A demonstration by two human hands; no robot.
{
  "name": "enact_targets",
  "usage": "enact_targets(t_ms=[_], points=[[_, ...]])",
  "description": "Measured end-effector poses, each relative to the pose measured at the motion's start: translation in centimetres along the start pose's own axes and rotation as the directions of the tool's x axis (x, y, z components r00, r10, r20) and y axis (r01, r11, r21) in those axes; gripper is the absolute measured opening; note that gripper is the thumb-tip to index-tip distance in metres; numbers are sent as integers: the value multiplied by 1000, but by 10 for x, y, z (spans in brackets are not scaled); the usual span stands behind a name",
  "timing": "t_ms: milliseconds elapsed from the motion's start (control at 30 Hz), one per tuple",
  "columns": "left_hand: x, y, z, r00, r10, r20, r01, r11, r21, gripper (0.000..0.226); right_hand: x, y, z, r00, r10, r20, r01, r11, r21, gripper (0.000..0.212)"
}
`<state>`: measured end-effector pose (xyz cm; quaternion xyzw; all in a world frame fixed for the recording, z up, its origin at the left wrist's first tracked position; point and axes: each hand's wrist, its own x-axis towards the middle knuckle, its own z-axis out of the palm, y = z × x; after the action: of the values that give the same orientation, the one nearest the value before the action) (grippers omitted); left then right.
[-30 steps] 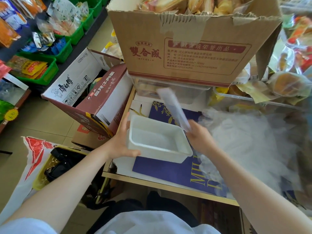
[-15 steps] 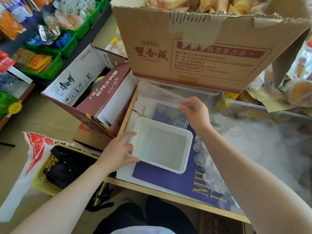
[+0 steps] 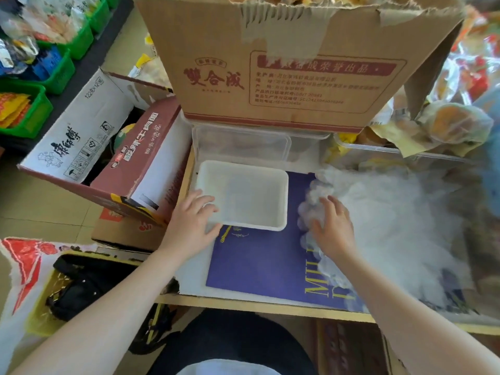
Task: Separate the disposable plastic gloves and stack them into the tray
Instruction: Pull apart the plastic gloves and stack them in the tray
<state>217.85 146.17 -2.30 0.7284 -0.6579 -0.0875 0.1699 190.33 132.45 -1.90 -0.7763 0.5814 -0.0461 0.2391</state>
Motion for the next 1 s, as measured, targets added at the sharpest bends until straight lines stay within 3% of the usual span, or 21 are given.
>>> enact_targets(t_ms=[100, 167, 233, 367, 533, 600, 700, 867, 933, 1000], points=[[3, 27, 5, 987, 159, -34, -162, 980, -113, 30, -25, 24, 3, 987, 138, -83, -150, 976, -155, 62], [6, 44, 9, 971, 237, -29, -239, 954, -180, 27, -43, 35, 7, 942, 322, -92, -334, 924, -187, 66], [10, 59, 16, 951, 308, -18, -304, 925, -227, 26, -58, 48, 12, 904, 420, -76, -426, 886, -181, 63], [19, 90, 31, 876, 481, 33, -449, 839, -306, 24, -82, 65, 20, 941, 339, -28, -338, 925, -172, 46], [30, 132, 41, 794, 568, 217, -479, 804, -351, 33, -97, 63, 15, 975, 114, -190, -154, 965, -214, 13], [37, 149, 41, 770, 530, 355, -427, 842, -331, 53, -96, 58, 3, 959, 77, -274, -120, 982, -145, 5], [47, 176, 37, 778, 517, 358, -432, 853, -294, 80, -95, 49, -25, 958, 59, -282, -53, 998, 28, 25], [62, 205, 25, 876, 472, 102, -404, 832, -381, 35, -95, 45, -77, 990, -2, -140, 49, 942, 332, 21], [68, 215, 18, 924, 362, 121, -262, 831, -491, 23, -96, 50, -98, 993, 56, -105, 2, 874, 486, 27], [72, 221, 13, 949, 230, 213, -60, 800, -597, 13, -96, 63, -116, 985, 153, -81, -55, 722, 690, 35]])
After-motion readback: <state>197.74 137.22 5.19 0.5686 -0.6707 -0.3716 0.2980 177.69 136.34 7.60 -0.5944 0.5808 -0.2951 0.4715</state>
